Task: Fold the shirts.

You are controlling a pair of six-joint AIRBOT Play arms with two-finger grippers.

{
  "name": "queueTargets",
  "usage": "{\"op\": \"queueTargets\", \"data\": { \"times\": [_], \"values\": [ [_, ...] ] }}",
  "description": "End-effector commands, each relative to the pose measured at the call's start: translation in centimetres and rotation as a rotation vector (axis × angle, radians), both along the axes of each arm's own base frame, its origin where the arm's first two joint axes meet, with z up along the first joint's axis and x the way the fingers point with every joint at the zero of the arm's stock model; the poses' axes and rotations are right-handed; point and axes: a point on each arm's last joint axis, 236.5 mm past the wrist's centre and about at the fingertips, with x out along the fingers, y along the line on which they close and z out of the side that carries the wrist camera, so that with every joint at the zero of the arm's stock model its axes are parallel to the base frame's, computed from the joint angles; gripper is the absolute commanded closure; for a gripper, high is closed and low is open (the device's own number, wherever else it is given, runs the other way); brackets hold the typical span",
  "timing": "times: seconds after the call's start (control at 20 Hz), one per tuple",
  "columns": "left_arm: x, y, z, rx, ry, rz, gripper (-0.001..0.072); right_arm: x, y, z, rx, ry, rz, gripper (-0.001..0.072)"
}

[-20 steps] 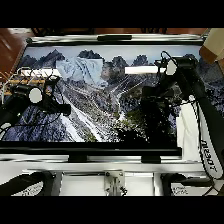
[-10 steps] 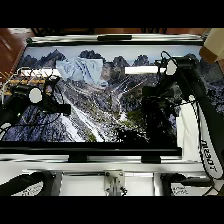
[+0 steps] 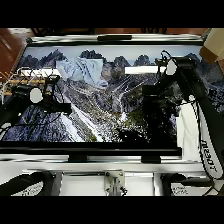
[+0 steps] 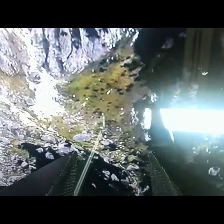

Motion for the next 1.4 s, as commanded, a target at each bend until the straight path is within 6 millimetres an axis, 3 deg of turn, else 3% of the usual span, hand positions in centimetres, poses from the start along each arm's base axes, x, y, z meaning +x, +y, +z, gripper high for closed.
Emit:
{"op": "queueTargets", "data": {
  "times": [0.0, 0.15, 0.25, 0.4, 0.5, 0.6, 0.75, 0.9, 1.2, 1.35],
  "values": [
    [0.2, -0.9, 0.1, -0.038, -0.005, 0.003, -0.0008, 0.7, -0.3, 0.1, -0.013, -0.032, 0.006, 0.0143],
    [3.6, -1.7, 2.0, -0.063, -0.099, 0.008, -0.0008, 1.2, -0.1, 0.2, -0.011, -0.054, 0.027, 0.0143],
    [8.4, -1.4, 4.4, -0.049, -0.187, 0.021, -0.0009, 1.2, 0.1, 0.1, -0.002, -0.054, 0.027, 0.0144],
    [17.5, -0.7, 7.0, -0.067, -0.302, 0.080, -0.0008, 0.9, 0.4, 0.1, 0.005, -0.046, 0.060, 0.0144],
    [22.4, -0.2, 6.6, -0.085, -0.344, 0.123, -0.0008, 0.6, 0.5, 0.1, 0.011, -0.032, 0.072, 0.0144],
    [25.6, 0.7, 4.5, -0.084, -0.347, 0.151, -0.0008, 0.2, 0.6, 0.0, 0.014, -0.017, 0.074, 0.0144],
    [27.0, 2.7, -0.9, -0.097, -0.301, 0.233, -0.0008, 0.6, 0.8, 0.1, 0.021, -0.036, 0.073, 0.0144],
    [27.4, 2.5, -4.5, -0.127, -0.275, 0.239, -0.0008, 1.4, 1.2, 0.3, 0.032, -0.074, 0.097, 0.0144],
    [30.7, 1.4, -6.0, -0.130, -0.410, 0.183, -0.0008, 0.6, 3.4, 0.6, 0.124, -0.045, 0.116, 0.0144],
    [31.1, 1.4, -7.0, -0.132, -0.418, 0.188, 0.0006, 0.2, 4.4, 0.7, 0.134, -0.044, 0.136, 0.0144]
  ]
}}
